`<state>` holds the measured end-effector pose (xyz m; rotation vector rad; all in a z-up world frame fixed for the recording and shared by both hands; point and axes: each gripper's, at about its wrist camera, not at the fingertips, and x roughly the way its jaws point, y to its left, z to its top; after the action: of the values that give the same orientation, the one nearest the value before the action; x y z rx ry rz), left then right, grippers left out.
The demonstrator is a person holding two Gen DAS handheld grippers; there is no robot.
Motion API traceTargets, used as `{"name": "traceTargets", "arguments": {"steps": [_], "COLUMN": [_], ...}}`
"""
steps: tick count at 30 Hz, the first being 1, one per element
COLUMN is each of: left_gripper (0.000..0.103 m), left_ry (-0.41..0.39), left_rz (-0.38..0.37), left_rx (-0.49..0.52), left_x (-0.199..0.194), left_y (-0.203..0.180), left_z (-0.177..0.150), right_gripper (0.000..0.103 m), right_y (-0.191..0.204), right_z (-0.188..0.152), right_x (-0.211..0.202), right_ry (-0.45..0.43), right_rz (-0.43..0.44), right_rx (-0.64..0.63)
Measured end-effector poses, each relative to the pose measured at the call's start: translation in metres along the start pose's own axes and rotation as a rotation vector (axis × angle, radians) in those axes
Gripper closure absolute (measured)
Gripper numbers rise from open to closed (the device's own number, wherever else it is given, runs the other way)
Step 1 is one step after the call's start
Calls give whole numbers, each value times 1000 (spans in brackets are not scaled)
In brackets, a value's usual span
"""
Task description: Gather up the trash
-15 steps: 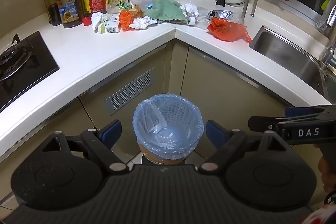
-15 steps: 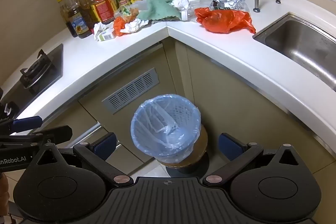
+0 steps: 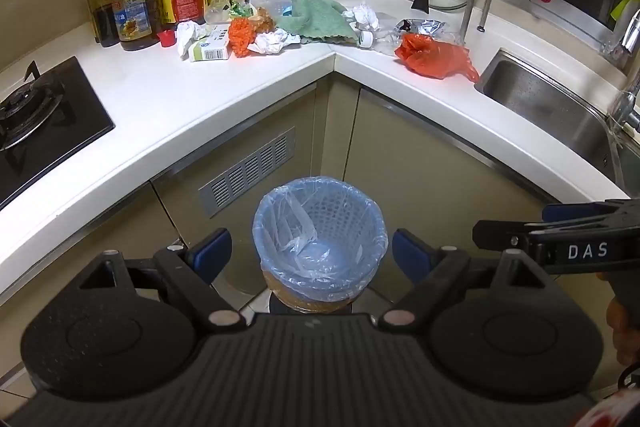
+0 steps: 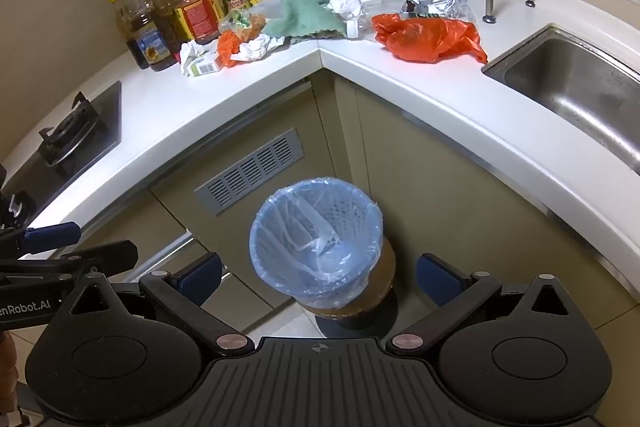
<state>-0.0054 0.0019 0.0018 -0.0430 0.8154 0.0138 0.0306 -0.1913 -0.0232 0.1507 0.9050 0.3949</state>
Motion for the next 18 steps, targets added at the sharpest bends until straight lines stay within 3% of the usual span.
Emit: {"name": "traceTargets", "arguments": {"steps": [18], "left_gripper": [17], "left_ry": [-10], "left_rz": [-2], "left_rx": [-13], "left_x": [-3], "left_y": [-2], "left_z": [-8], "right_gripper": [0], "right_y": [2], "right_z": [-4], "right_x": [-4], "right_ry": [-3], "right_rz": [-8], "right_rx": [0]}}
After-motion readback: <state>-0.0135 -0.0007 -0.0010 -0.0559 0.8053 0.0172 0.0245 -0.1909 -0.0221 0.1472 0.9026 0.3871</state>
